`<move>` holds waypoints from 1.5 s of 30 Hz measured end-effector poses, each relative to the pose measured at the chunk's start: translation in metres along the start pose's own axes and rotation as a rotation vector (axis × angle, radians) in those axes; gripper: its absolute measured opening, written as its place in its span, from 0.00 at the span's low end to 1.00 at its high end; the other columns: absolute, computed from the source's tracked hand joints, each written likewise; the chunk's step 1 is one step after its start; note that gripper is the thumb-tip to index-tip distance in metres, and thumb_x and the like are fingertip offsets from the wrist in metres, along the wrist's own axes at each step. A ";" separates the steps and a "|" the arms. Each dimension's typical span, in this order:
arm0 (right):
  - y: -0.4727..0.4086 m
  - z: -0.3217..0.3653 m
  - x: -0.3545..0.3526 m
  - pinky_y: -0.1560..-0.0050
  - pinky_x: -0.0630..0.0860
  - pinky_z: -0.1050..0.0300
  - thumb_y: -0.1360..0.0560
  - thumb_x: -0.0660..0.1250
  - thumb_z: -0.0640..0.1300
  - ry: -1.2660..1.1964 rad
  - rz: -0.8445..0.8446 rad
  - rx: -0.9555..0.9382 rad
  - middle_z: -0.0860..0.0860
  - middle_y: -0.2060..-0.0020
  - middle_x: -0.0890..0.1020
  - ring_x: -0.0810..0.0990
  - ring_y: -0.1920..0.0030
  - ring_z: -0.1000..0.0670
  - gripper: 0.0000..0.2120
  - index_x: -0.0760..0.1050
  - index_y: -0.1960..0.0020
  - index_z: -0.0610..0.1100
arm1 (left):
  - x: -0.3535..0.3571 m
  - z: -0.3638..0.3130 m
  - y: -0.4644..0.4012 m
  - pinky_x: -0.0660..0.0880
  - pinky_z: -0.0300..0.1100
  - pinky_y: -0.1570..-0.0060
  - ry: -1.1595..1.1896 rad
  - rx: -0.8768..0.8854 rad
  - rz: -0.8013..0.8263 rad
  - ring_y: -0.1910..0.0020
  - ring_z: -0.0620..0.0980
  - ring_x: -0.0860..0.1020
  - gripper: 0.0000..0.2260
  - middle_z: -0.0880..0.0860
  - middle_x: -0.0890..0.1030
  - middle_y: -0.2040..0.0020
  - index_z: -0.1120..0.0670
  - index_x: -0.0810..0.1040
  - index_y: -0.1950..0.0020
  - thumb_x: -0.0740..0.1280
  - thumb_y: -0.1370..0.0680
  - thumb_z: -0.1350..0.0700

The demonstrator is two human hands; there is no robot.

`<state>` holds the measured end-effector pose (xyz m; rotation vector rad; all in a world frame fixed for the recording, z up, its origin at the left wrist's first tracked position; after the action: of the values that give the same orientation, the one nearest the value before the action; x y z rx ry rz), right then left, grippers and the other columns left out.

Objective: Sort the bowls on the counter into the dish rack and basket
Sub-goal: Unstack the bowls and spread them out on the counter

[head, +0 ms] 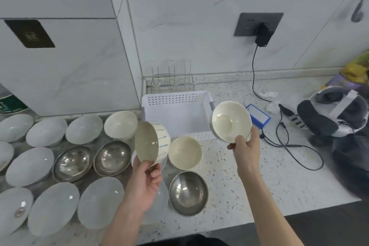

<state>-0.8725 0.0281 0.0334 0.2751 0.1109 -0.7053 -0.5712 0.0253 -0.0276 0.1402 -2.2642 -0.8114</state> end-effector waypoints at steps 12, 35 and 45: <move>-0.019 -0.098 -0.021 0.71 0.73 0.59 0.23 0.56 0.39 0.359 0.284 0.163 0.50 0.57 0.80 0.82 0.65 0.50 0.27 0.60 0.26 0.52 | 0.019 0.077 0.015 0.66 0.34 0.83 -0.007 0.024 -0.080 0.78 0.44 0.69 0.17 0.58 0.77 0.68 0.47 0.74 0.36 0.58 0.19 0.65; -0.045 -0.109 0.006 0.69 0.74 0.58 0.25 0.57 0.37 0.370 0.459 0.145 0.46 0.67 0.83 0.83 0.64 0.47 0.28 0.63 0.28 0.55 | 0.020 0.098 0.021 0.65 0.34 0.82 -0.107 0.060 -0.154 0.78 0.45 0.69 0.15 0.57 0.78 0.69 0.49 0.73 0.39 0.59 0.20 0.66; -0.049 -0.114 0.010 0.70 0.73 0.60 0.26 0.57 0.39 0.382 0.495 0.204 0.45 0.69 0.83 0.80 0.66 0.49 0.27 0.61 0.29 0.56 | 0.024 0.094 0.019 0.64 0.34 0.82 -0.184 0.056 -0.143 0.78 0.44 0.69 0.16 0.59 0.77 0.67 0.50 0.72 0.39 0.58 0.20 0.67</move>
<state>-0.8981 0.0189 -0.0881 0.6082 0.3226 -0.1638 -0.6488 0.0806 -0.0535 0.2659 -2.4736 -0.8660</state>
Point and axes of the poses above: each hand's wrist, its own y-axis away from the middle knuckle, its own x-axis out of the palm, z = x × y, the point moved 10 cm from there along -y, towards the middle knuckle
